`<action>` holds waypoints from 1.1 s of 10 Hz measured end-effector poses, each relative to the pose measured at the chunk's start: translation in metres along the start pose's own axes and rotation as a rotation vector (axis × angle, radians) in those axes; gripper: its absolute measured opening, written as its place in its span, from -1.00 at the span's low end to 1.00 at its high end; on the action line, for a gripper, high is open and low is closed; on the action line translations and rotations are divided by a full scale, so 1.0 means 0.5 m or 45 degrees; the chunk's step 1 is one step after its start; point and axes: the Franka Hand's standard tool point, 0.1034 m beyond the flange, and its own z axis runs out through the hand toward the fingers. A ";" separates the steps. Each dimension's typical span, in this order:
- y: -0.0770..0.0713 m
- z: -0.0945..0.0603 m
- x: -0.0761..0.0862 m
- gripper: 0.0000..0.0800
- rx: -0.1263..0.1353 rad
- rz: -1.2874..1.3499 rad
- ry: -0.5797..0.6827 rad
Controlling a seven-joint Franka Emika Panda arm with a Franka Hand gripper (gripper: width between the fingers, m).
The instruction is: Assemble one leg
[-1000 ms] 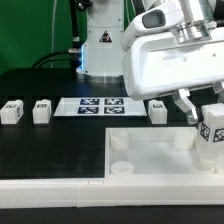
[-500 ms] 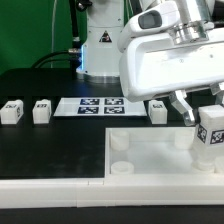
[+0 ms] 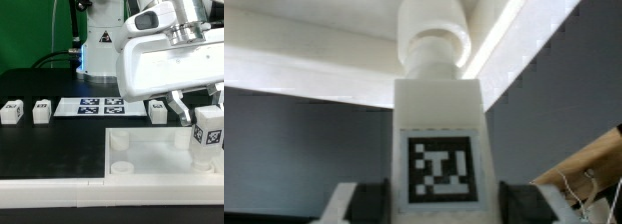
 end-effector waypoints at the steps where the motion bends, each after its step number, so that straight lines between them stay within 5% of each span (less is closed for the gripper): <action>1: -0.002 0.004 -0.006 -0.27 0.003 0.002 -0.006; 4: -0.005 0.015 -0.017 -0.27 0.006 0.008 -0.010; 5: -0.005 0.015 -0.018 -0.05 0.007 0.008 -0.012; 6: -0.005 0.015 -0.018 -0.05 0.007 0.008 -0.012; 8: -0.005 0.015 -0.018 0.52 0.007 0.008 -0.012; 11: -0.005 0.015 -0.018 0.62 0.007 0.008 -0.012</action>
Offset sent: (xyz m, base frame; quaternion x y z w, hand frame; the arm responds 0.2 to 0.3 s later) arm 0.0029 -0.0003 -0.0075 -0.0087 0.0202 -0.0086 0.9997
